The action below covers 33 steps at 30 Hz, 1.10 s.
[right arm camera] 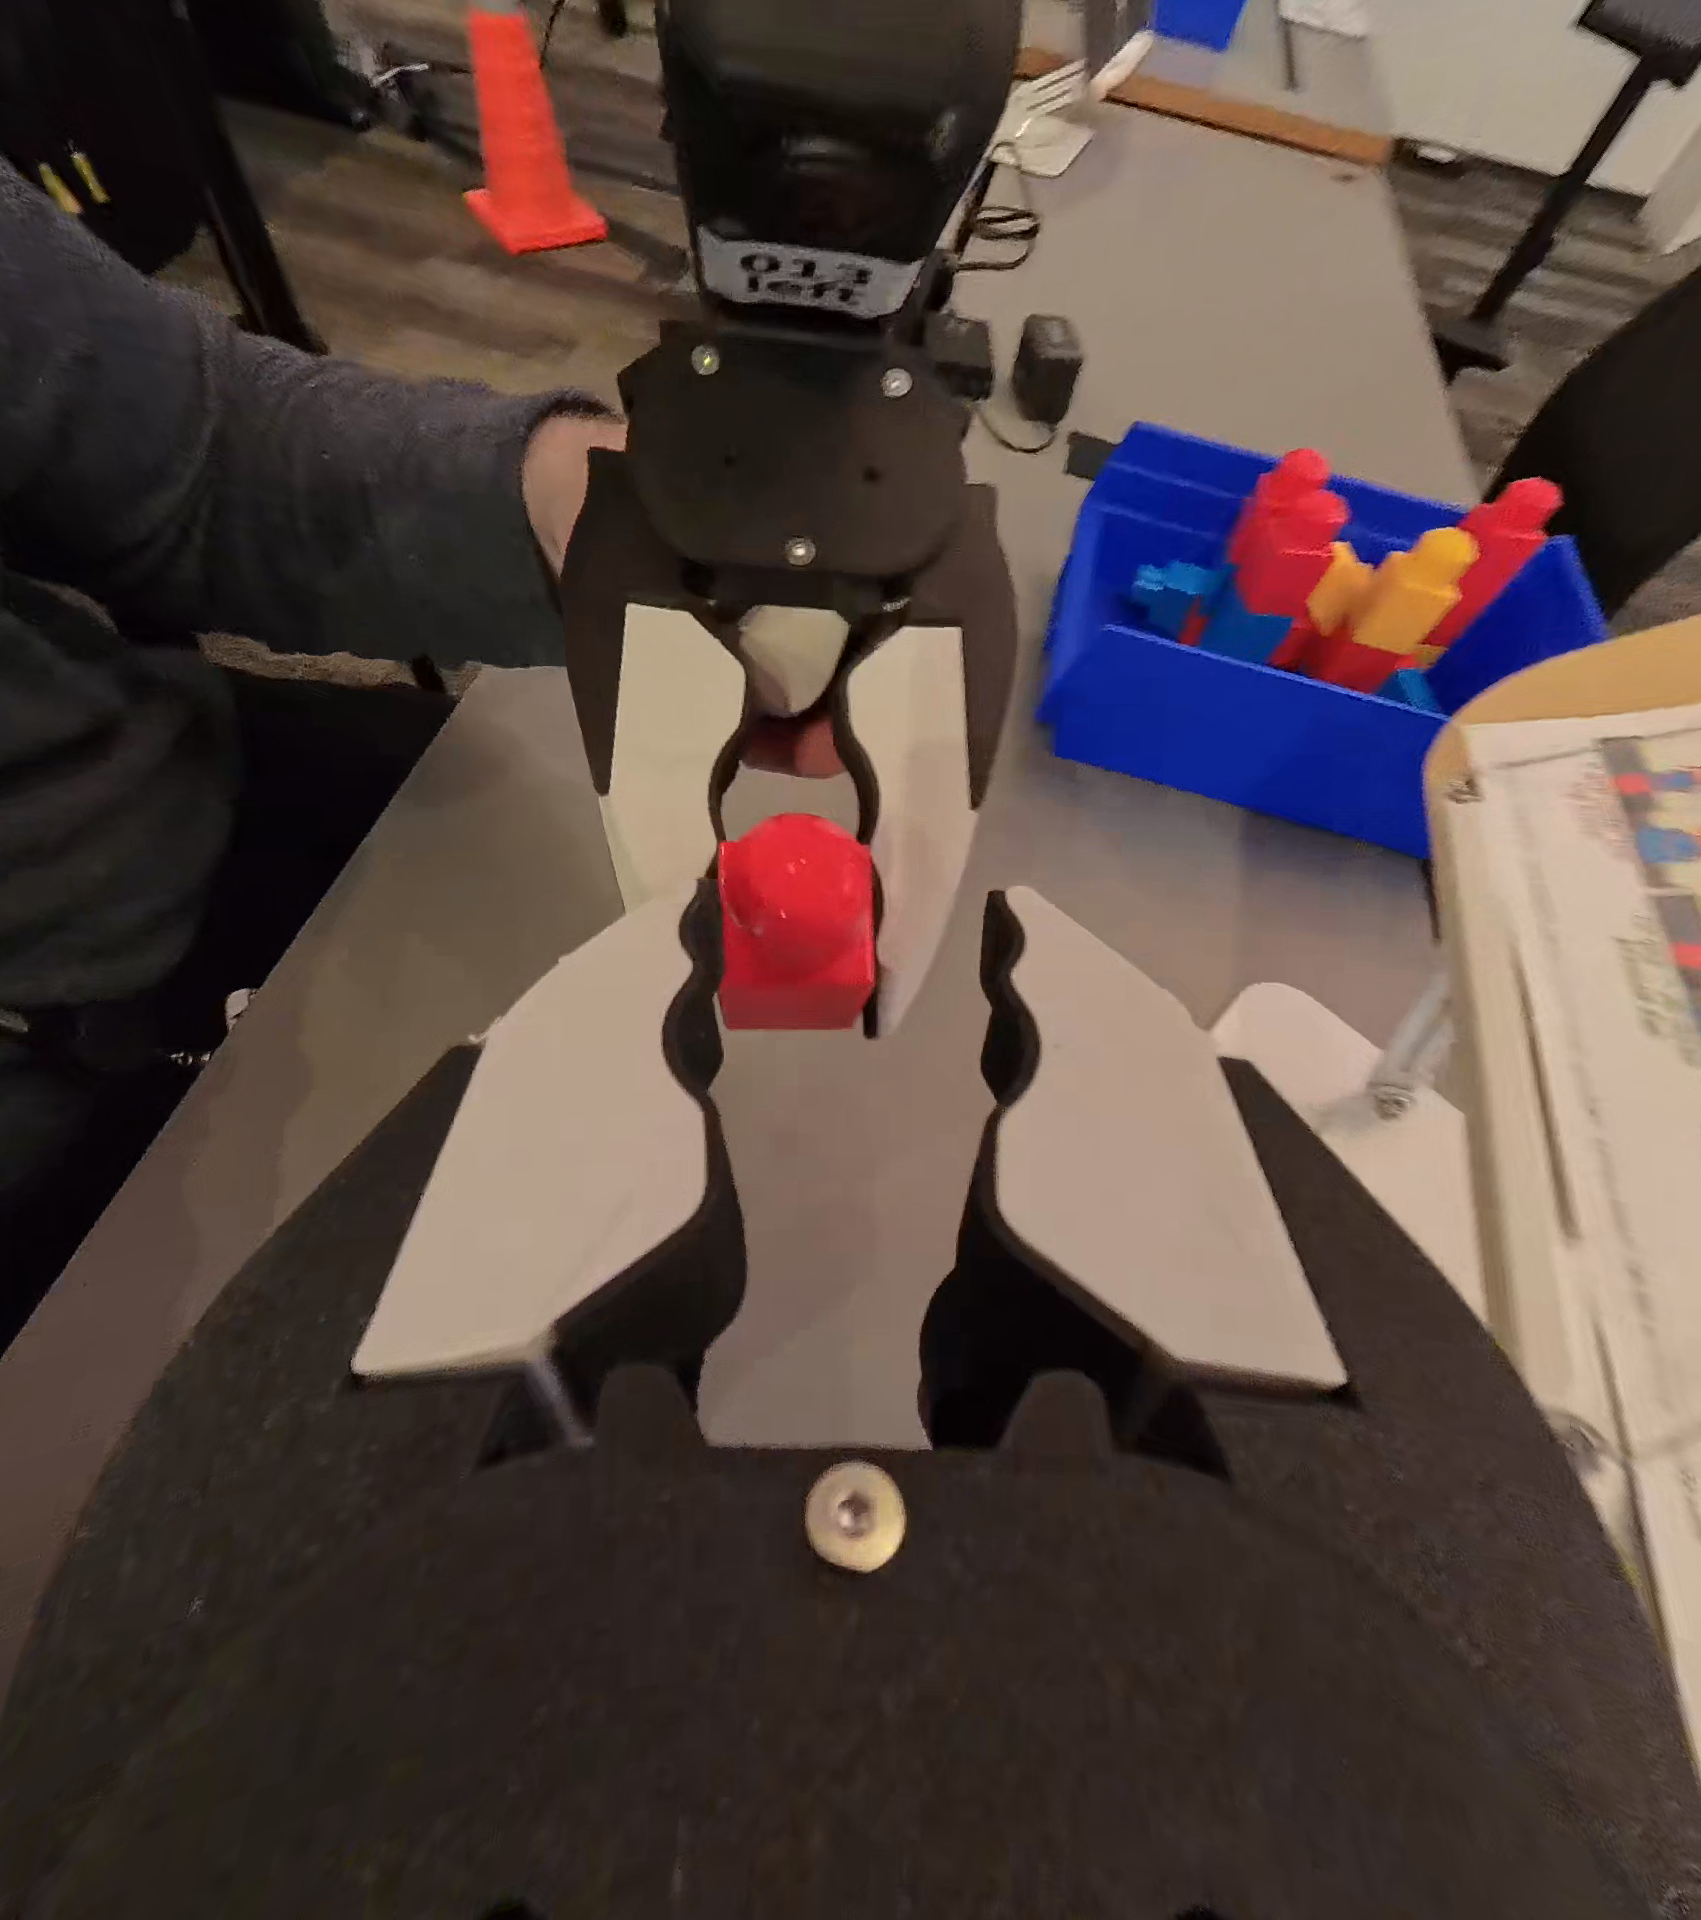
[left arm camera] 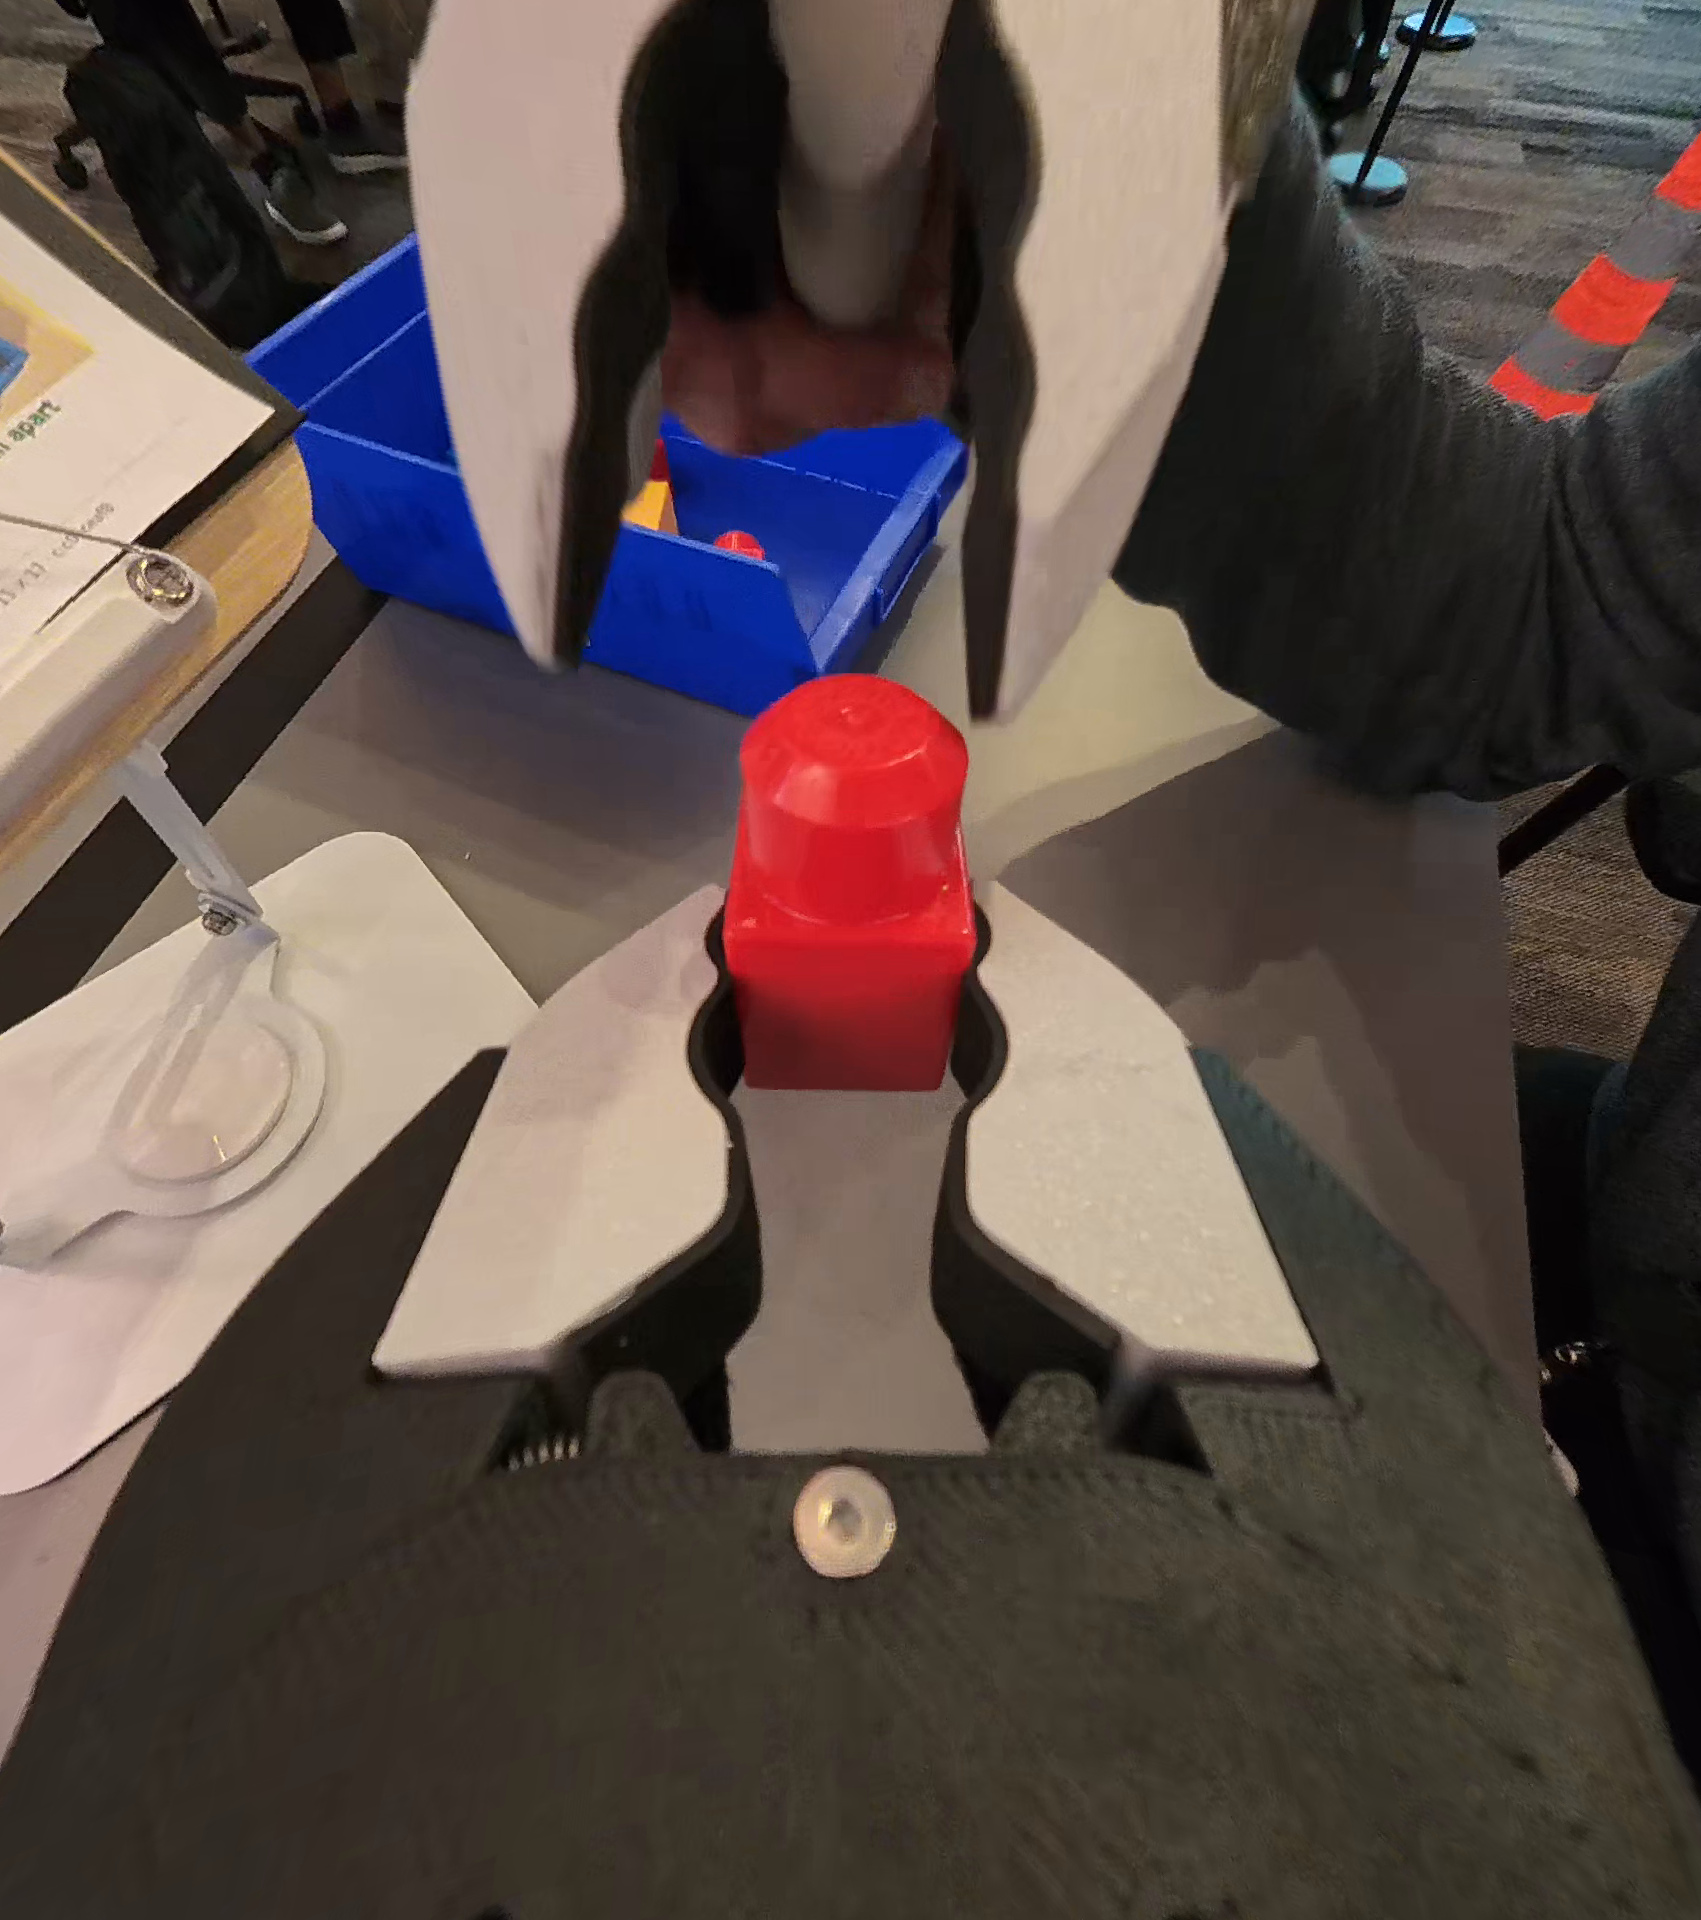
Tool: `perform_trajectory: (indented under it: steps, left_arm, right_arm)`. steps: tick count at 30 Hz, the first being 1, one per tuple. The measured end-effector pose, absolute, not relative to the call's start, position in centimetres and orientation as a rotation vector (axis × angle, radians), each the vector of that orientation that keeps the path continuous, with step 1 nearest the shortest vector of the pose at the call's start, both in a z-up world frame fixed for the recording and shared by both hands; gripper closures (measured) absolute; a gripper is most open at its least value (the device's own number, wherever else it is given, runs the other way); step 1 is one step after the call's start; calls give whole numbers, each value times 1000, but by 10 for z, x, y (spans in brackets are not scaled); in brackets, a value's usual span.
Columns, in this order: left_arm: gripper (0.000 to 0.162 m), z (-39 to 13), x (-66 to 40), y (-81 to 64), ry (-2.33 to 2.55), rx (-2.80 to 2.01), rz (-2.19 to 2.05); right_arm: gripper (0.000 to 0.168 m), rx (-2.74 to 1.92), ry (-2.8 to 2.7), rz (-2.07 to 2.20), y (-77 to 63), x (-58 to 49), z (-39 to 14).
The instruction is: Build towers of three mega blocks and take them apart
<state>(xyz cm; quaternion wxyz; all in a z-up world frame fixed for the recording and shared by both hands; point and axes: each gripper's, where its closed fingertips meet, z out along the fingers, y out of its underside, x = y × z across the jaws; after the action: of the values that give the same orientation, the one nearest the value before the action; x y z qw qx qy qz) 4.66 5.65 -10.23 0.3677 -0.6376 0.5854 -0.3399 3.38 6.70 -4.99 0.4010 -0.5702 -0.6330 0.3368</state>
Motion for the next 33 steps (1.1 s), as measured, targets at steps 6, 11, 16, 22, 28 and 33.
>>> perform_trajectory:
  steps: [6,11,16,22,28,33]
  left_arm:
    - [125,-97,46,56,1485,-1613,-881]
    - [125,-97,46,55,1480,-1605,-910]
    - [124,-85,45,59,1410,-1572,-960]
    - [115,-79,34,69,1327,-1574,-951]
    - [136,-74,20,83,1232,-1583,-931]
    - [162,-81,16,88,1213,-1611,-899]
  right_arm:
    - [132,-1442,-1672,933,56,14,-65]
    - [137,-1431,-1689,936,54,12,-66]
    - [137,-1414,-1606,982,57,12,-52]
    - [136,-1420,-1426,942,81,47,-25]
    - [137,-1588,-1108,696,136,149,-12]
    - [136,-1895,-833,403,183,250,-54]
